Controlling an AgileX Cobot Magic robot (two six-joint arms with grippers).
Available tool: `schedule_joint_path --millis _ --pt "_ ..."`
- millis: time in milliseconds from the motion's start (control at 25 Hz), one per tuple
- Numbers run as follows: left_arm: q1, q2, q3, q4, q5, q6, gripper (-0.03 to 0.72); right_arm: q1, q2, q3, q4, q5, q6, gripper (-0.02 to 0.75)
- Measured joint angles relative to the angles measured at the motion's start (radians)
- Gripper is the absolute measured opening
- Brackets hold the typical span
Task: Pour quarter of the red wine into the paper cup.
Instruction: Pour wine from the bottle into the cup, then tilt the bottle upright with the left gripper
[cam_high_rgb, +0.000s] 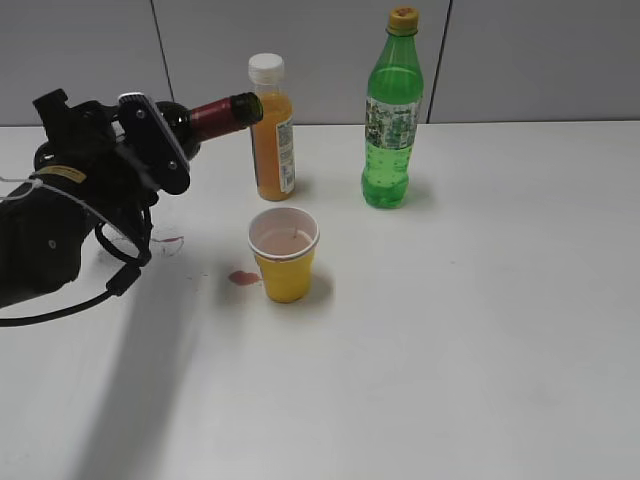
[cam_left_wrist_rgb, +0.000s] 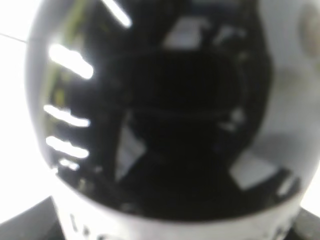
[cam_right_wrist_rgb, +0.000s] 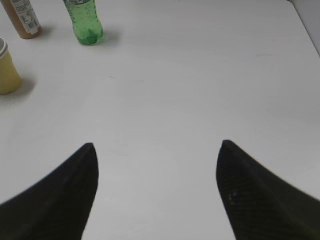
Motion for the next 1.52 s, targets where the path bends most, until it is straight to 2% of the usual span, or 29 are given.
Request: schedule_joint_path --millis 280,560,880,1280,1520 --pt "-0.021 0.0 0.0 -0.017 -0.03 0.128 0.527 0.0 0.0 0.0 0.0 0.0 0.0 0.556" --pt "-0.022 0.0 0.007 -0.082 -0.041 0.147 0.527 0.0 0.0 0.0 0.0 0.0 0.0 0.556" --pt "-0.022 -0.001 0.111 -0.01 -0.089 0.148 0.527 0.0 0.0 0.0 0.0 0.001 0.0 0.556" --pt "-0.022 0.0 0.115 0.018 -0.084 0.151 0.527 0.0 0.0 0.0 0.0 0.001 0.0 0.556" --pt "-0.022 0.0 0.115 0.03 -0.064 0.197 0.527 0.0 0.0 0.0 0.0 0.001 0.0 0.556"
